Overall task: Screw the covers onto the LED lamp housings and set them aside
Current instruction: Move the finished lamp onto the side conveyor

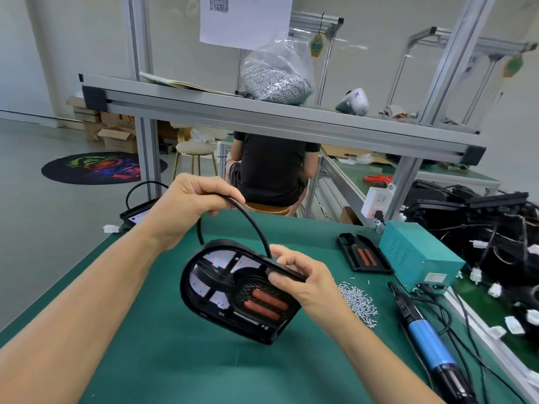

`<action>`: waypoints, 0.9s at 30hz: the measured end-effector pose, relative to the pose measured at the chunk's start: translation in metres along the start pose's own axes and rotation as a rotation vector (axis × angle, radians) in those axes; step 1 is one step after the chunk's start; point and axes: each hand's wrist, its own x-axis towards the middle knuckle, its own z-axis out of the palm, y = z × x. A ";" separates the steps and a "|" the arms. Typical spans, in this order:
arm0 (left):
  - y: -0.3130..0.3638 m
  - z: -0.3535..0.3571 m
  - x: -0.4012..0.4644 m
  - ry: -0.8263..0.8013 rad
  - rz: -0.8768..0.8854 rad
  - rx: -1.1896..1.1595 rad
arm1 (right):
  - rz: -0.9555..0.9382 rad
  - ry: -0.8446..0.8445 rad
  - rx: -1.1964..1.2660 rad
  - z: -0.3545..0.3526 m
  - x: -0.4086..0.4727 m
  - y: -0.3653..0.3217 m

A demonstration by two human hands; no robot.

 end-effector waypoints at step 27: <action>-0.004 0.227 -0.008 -0.319 -0.209 -0.427 | 0.123 0.951 0.446 -0.124 -0.065 -0.067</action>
